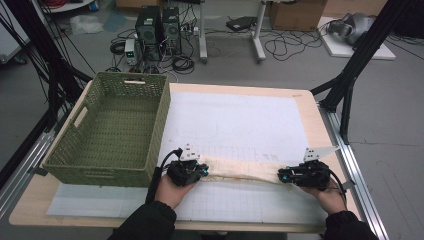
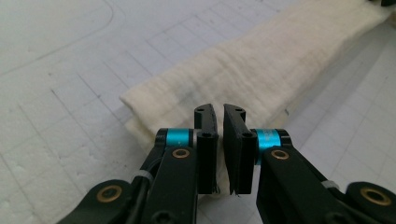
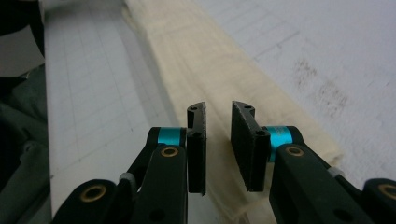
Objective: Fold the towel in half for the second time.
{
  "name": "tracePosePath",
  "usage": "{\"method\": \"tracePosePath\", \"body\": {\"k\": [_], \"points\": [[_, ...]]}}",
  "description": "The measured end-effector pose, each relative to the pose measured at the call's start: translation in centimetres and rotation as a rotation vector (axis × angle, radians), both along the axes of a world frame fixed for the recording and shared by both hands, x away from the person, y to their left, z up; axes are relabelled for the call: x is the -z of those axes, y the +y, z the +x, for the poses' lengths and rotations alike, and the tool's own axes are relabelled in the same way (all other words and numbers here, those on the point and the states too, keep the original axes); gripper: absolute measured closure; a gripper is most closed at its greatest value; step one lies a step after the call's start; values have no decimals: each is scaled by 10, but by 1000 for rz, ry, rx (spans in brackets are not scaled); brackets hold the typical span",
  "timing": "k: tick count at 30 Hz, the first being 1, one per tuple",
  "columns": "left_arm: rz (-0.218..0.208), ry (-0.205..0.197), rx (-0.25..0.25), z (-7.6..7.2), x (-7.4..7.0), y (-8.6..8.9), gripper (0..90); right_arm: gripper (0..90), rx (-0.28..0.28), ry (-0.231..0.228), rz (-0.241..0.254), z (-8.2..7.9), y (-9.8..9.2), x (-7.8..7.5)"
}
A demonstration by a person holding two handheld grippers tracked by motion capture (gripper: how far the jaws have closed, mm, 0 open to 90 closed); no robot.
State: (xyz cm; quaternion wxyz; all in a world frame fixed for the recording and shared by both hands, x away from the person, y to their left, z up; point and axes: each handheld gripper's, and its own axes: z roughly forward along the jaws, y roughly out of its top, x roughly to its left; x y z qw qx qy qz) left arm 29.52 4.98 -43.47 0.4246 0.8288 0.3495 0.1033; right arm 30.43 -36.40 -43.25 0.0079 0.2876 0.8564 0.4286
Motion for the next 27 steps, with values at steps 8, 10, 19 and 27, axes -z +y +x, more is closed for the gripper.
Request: {"method": "tracePosePath", "body": {"k": [8,10,19,27], "points": [[39,-1,12,-4,8,-1,826,781,27,4,-19,-5,-9,13],[52,-11,14,-5,7,-1,824,780,31,-3,-23,-5,-9,13],[-20,-89,17,-3,-13,0,724,721,48,-57,12,-7,-8,2],[-1,-80,6,11,-9,-10,717,685,43,-60,9,-3,-3,3]]}}
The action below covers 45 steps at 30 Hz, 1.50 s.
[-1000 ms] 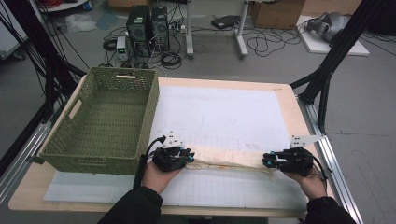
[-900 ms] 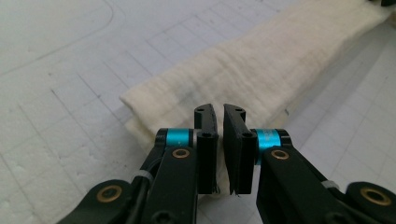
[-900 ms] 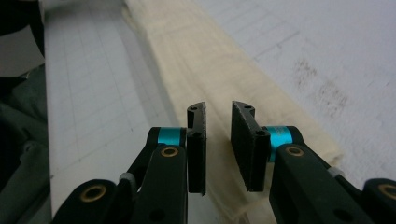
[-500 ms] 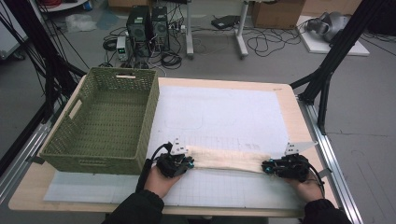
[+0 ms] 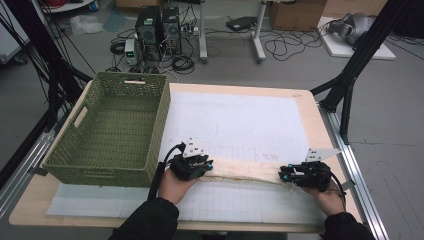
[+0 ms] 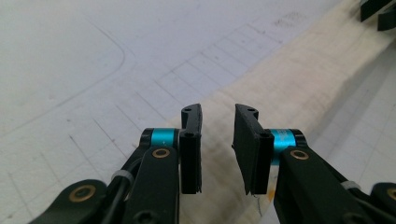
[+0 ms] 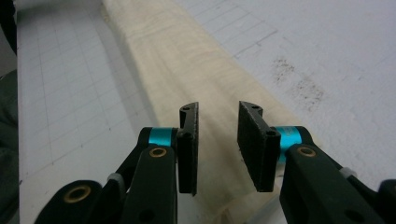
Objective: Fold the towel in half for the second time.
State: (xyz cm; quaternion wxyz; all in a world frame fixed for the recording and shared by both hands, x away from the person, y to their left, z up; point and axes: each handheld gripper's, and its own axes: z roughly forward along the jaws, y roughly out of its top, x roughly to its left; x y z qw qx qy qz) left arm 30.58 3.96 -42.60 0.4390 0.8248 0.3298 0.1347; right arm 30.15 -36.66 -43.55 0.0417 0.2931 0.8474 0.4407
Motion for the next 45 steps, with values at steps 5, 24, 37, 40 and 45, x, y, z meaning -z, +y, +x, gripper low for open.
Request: {"method": "tracePosePath", "body": {"k": [5,24,37,40,45], "points": [[49,22,9,-2,5,-2,710,676,-5,21,-46,-2,0,7],[61,35,22,-7,19,5,701,661,20,10,-38,-8,-3,11],[67,34,17,-8,18,4,699,635,25,13,-38,-8,-2,11],[67,34,19,-7,18,4,698,625,26,10,-39,-8,-1,10],[54,43,15,-9,15,4,646,583,33,11,-20,-7,-2,9]]}}
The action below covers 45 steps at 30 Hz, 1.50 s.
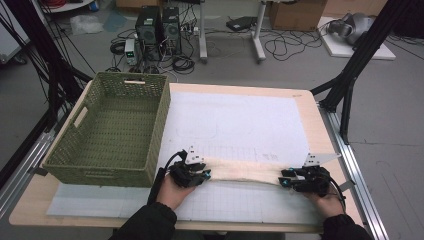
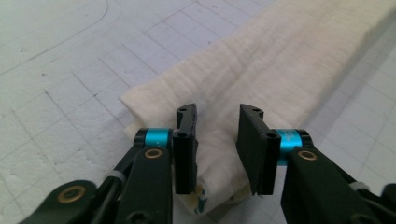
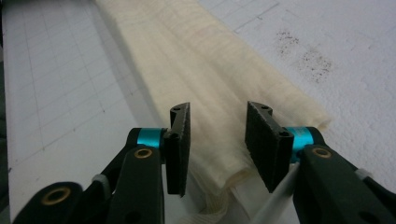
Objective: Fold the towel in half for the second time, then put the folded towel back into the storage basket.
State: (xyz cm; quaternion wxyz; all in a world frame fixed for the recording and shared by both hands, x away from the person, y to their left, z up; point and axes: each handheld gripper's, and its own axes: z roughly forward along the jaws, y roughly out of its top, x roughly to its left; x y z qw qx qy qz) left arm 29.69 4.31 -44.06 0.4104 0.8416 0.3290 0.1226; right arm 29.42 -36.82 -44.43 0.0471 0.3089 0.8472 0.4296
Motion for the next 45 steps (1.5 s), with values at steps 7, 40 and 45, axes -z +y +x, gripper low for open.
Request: {"method": "tracePosePath", "body": {"k": [7,40,45], "points": [[-53,-57,-34,3,-19,3,546,485,42,-23,48,1,-7,-11],[-3,35,-127,1,3,4,815,796,49,68,-28,10,-3,2],[28,-12,-165,-7,-2,8,828,823,27,54,-82,21,4,-7]]}}
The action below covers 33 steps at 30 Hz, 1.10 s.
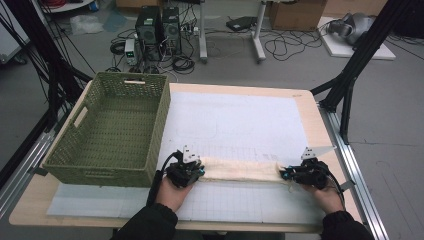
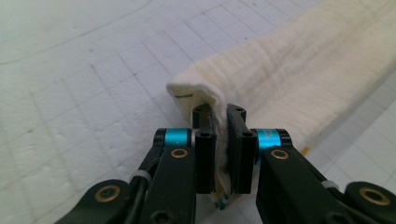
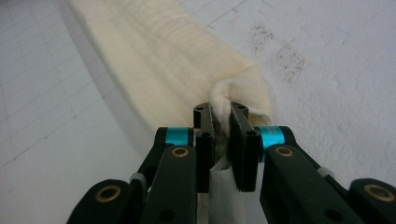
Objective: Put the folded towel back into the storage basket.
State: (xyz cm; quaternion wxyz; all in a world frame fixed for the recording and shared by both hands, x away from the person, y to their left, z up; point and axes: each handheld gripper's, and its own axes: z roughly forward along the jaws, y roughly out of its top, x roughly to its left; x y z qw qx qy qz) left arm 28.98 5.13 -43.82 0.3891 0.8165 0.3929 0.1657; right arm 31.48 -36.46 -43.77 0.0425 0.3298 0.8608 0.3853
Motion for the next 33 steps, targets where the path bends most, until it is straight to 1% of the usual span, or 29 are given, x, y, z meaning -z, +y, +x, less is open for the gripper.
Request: {"method": "tracePosePath", "body": {"k": [2,4,5,7,8,9,11,12,13,14,15,16,17,18,19,21,22,23,24,25,26,27,28,29,30,31,32,33], "points": [[-10,-15,-23,-2,-3,5,828,824,0,-19,-5,8,5,-4],[-19,-35,-51,-3,-8,12,828,827,-3,-28,-6,18,11,-8],[-35,-47,-70,-4,-9,15,828,831,-5,-39,-10,23,15,-10],[-44,-67,-94,-5,-12,21,828,830,-5,-65,-5,32,23,-17],[-47,-59,-98,-4,-11,23,827,830,-5,-77,1,36,26,-20],[-40,-54,-101,-2,-9,24,826,829,1,-79,5,40,29,-22],[-29,-30,-107,3,0,21,824,821,5,-69,-14,47,32,-18],[0,-6,-91,6,6,20,821,802,12,-44,-23,50,33,-13],[-3,-26,-88,7,9,19,812,746,23,-19,-33,53,33,-7],[-3,-23,-95,8,8,19,806,717,33,8,-40,55,33,-2],[2,-21,-95,9,7,20,795,689,36,14,-27,55,31,0],[4,-26,-89,8,6,21,765,612,50,-4,-26,53,30,-1],[-14,-30,-94,8,5,24,730,581,68,-21,-28,52,28,-3],[-33,-29,-101,7,3,26,697,558,78,-37,-15,51,25,-7],[-46,-36,-107,6,1,28,661,542,100,-66,-9,48,23,-12],[-67,-63,-106,4,-4,30,620,557,131,-132,32,42,17,-23],[-74,-76,-93,3,-7,29,604,602,133,-153,57,39,15,-28],[-74,-94,-78,3,-10,27,602,647,120,-172,68,36,16,-30],[-71,-115,-71,2,-13,24,602,674,100,-177,74,34,18,-32],[-76,-119,-57,2,-15,23,603,715,80,-178,60,33,22,-31],[-83,-114,-28,4,-17,20,607,739,63,-177,56,33,25,-30],[-78,-117,1,6,-18,16,610,748,44,-164,59,33,29,-28],[-87,-119,25,8,-20,12,610,750,28,-147,55,34,33,-24],[-102,-114,49,12,-22,8,609,749,15,-127,39,35,35,-20],[-99,-109,88,16,-25,1,608,748,6,-104,18,37,37,-15],[-92,-115,105,19,-26,-3,607,736,4,-76,-11,39,36,-8],[-91,-110,143,24,-29,-12,597,731,11,-64,-37,40,36,-4],[-87,-105,165,27,-31,-17,584,730,18,-65,-23,40,33,1]]}}
